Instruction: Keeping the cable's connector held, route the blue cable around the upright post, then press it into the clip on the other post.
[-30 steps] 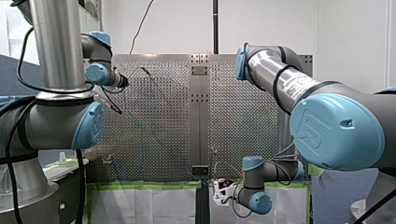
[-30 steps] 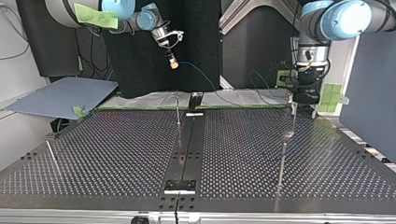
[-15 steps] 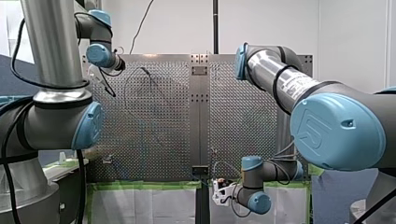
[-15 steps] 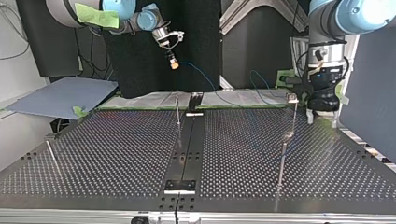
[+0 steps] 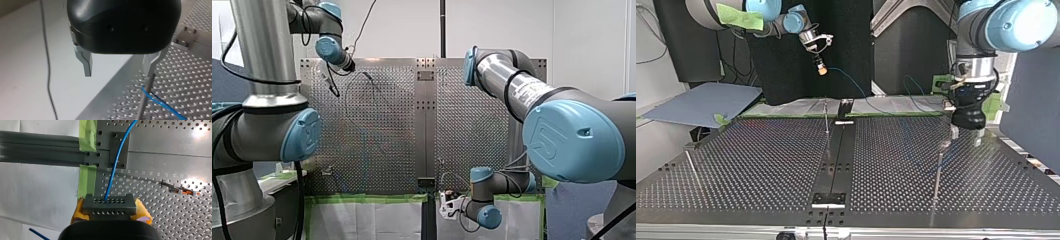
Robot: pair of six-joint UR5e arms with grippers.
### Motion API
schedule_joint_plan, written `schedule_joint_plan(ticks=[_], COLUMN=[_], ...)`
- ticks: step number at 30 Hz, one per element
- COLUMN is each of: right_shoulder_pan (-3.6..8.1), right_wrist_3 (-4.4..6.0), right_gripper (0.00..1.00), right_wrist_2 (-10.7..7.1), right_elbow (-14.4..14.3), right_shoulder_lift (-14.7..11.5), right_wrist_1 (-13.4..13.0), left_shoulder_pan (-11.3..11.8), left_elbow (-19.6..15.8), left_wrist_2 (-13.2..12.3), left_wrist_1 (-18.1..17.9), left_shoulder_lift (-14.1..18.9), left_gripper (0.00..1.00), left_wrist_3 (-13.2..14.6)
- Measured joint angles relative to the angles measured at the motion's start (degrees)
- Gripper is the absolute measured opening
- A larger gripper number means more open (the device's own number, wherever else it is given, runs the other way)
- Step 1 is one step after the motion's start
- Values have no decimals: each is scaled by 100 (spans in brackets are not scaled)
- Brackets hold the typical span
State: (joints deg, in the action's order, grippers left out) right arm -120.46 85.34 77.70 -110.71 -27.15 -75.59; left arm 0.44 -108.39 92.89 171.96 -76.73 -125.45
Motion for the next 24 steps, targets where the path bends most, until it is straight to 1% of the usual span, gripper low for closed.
schedule_joint_plan(ticks=[2,5,7,13,16,19,22,24], right_shoulder_pan=[0,-1,-1,0,0,0,0,0], right_wrist_3=[1,2,2,2,2,2,2,2], right_gripper=[0,0,0,0,0,0,0,0], right_wrist_2=[0,0,1,1,0,0,1,1], right_elbow=[1,4,11,17,18,18,18,19], right_shoulder_lift=[1,1,1,1,1,1,1,1], right_wrist_1=[0,-2,-1,0,4,3,1,0], left_shoulder_pan=[-117,-283,-402,-732,-896,-1047,-1157,-1185], left_elbow=[114,210,236,248,249,251,297,356], left_wrist_2=[116,281,401,716,807,843,853,856], left_wrist_1=[121,286,404,732,895,1003,1036,1043], left_shoulder_lift=[-106,-114,-103,-230,-169,-192,-258,-245], left_gripper=[99,99,99,99,99,99,99,99], left_wrist_3=[117,283,403,732,896,1047,1195,1291])
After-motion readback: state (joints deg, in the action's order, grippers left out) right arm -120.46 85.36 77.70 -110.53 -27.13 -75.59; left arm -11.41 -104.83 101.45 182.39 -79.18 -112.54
